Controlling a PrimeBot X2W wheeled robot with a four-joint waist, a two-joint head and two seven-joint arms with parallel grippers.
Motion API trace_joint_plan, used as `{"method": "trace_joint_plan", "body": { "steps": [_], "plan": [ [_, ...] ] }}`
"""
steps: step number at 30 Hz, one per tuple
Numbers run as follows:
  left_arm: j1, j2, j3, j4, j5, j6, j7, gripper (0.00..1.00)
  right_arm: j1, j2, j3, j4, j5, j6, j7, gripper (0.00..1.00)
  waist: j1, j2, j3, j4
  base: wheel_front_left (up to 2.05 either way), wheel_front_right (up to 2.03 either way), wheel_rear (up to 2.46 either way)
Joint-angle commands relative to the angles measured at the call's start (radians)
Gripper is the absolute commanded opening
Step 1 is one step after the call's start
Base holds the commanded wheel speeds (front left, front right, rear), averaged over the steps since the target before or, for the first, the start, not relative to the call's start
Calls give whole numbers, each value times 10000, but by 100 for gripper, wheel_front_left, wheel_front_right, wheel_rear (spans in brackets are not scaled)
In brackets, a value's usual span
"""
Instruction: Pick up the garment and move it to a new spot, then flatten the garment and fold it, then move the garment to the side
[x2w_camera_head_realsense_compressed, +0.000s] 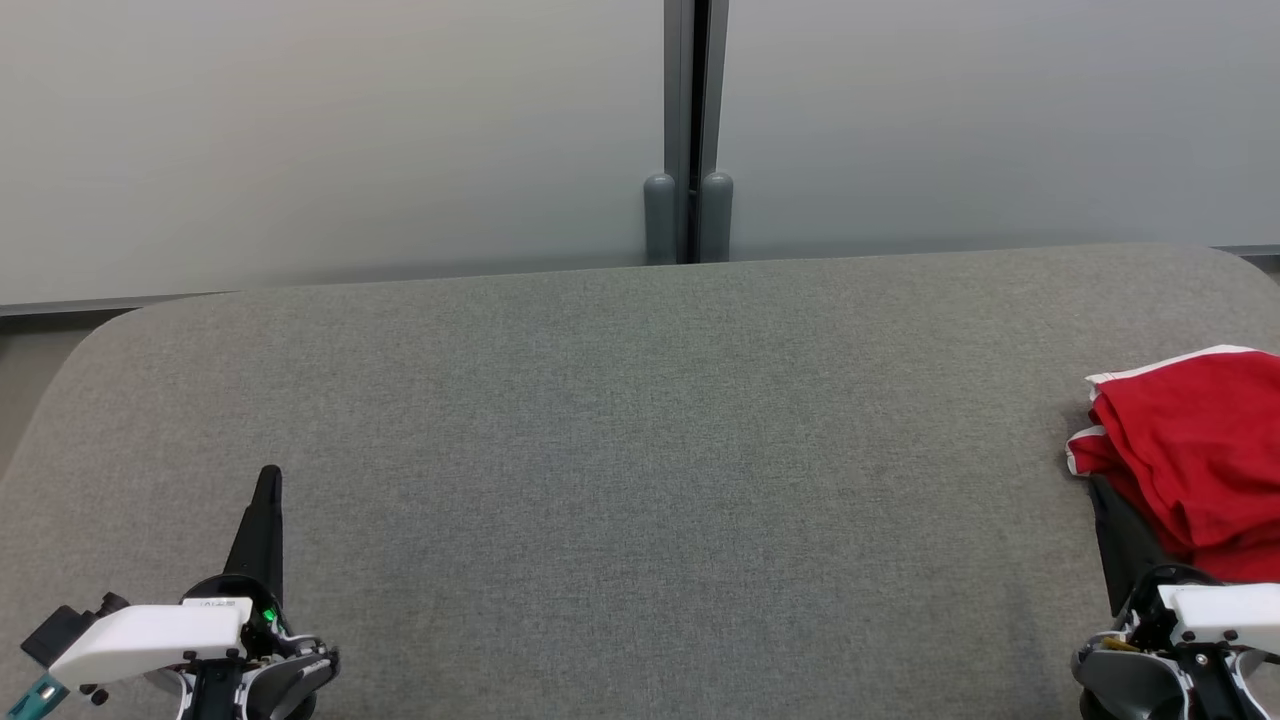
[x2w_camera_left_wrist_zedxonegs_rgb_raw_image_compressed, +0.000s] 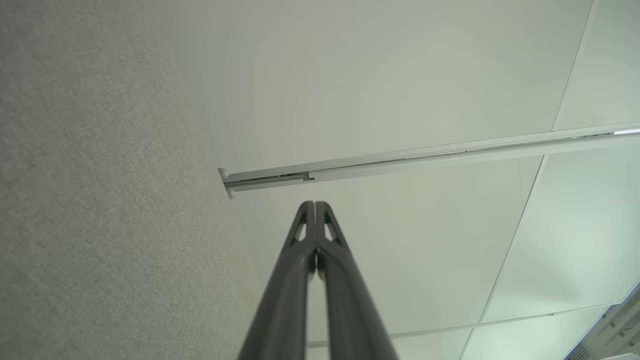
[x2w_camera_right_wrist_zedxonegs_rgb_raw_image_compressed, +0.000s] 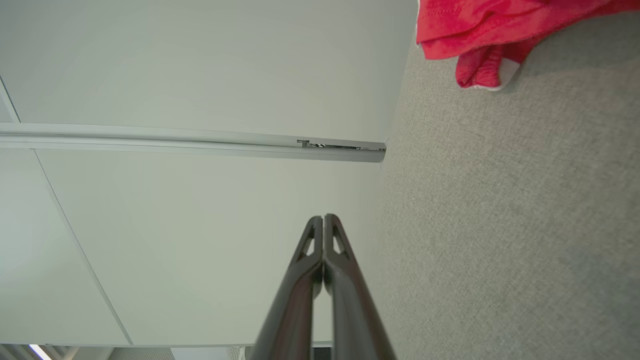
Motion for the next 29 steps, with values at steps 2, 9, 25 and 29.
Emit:
{"method": "trace_joint_plan", "body": {
  "steps": [2,9,25,29],
  "plan": [
    [-227,18,77,-35,-271,-86,90,0,-162,-3,-79,-38,269,4,114,0,-1,0,53,-8,0,0,0],
    [-318,1,128,-34,-613,-111,184,0,-219,20,-138,-44,631,4,202,0,-1,0,155,-23,0,0,0],
    [-284,4,124,-32,-602,-98,194,0,-186,14,-132,-40,593,4,209,0,-1,0,163,-24,0,0,0],
    [-284,4,123,-33,-602,-98,194,0,-186,14,-131,-40,593,4,208,0,-1,0,163,-24,0,0,0]
  ]
}}
